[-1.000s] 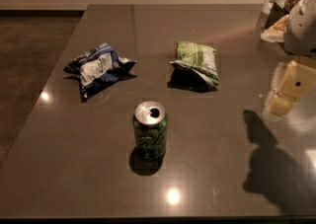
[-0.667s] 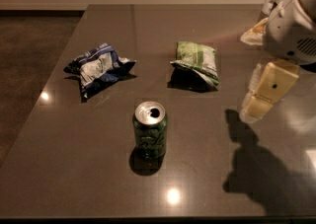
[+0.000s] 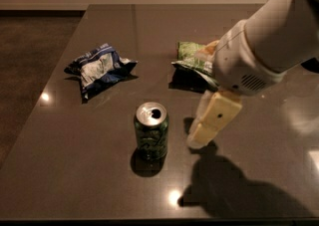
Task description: Knock green can over
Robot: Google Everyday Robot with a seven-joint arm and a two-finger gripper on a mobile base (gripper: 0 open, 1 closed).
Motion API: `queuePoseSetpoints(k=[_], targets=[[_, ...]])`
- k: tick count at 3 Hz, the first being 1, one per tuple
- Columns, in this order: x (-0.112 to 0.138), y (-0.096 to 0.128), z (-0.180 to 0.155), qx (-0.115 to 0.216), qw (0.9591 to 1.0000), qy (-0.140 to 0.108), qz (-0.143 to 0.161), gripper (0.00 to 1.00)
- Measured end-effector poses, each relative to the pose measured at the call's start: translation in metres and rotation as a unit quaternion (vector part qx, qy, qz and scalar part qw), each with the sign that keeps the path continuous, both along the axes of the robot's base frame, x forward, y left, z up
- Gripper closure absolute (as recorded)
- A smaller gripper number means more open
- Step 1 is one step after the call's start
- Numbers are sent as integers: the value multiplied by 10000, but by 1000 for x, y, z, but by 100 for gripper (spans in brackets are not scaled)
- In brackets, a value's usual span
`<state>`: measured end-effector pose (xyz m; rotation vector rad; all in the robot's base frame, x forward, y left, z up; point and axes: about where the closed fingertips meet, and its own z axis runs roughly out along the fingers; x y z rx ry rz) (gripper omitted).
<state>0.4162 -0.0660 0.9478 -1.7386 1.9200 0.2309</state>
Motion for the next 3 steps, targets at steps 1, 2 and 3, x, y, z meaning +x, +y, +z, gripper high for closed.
queuePoseSetpoints(k=[1,2,3], targets=[[-11,30,-12,206,9994,-77,257,0],[-20,53,-25,406,9977,60,536,0],[-25,68,-34,599,9953,160,749,0]])
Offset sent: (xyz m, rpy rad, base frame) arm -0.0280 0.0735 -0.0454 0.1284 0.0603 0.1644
